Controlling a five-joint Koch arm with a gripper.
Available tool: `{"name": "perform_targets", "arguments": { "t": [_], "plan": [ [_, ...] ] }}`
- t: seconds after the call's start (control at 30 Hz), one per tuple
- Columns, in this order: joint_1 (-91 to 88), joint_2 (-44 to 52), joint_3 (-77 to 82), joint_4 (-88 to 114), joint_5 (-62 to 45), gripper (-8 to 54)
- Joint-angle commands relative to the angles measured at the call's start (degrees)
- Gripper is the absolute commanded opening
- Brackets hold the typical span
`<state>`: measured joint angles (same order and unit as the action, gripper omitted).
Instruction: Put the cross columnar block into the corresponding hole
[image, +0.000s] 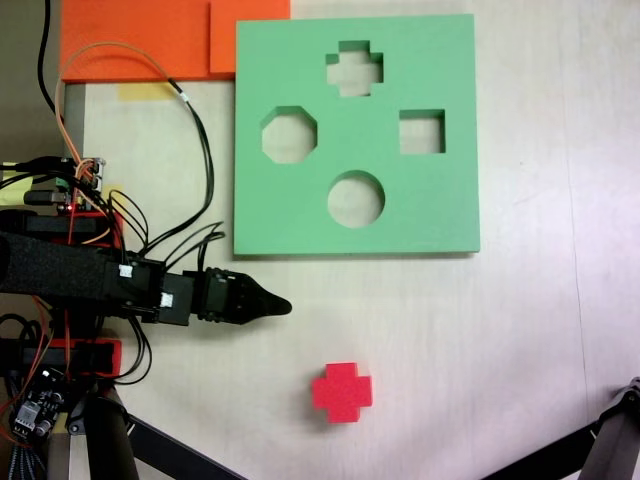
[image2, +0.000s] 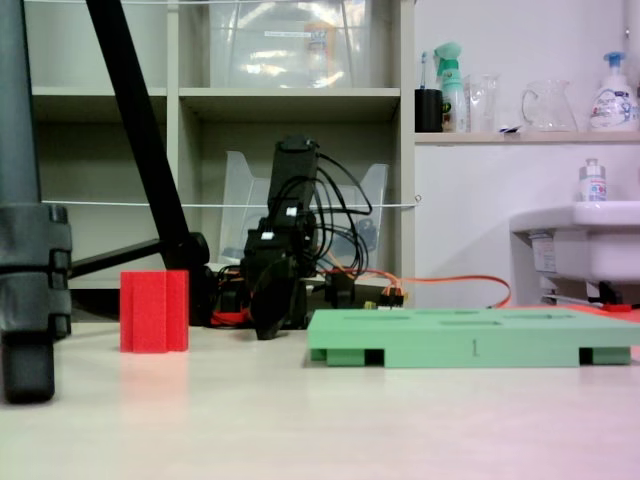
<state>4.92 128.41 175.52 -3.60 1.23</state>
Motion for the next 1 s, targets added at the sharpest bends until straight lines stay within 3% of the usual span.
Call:
{"name": "perform_targets", "arguments": {
  "t": [0.0, 0.3, 0.57, 0.7, 0.97],
  "plan": [
    [-6.42, 2.11, 4.04, -0.53, 0.79, 33.9],
    [-5.8, 2.11, 4.04, -0.44, 1.93, 33.7],
    [2.46, 3.78, -5.45, 0.09, 49.48, 30.3],
    [10.28, 3.87, -20.74, 30.5, 63.02, 29.4],
    [23.03, 3.34, -44.12, 67.85, 64.16, 23.8]
  ]
}}
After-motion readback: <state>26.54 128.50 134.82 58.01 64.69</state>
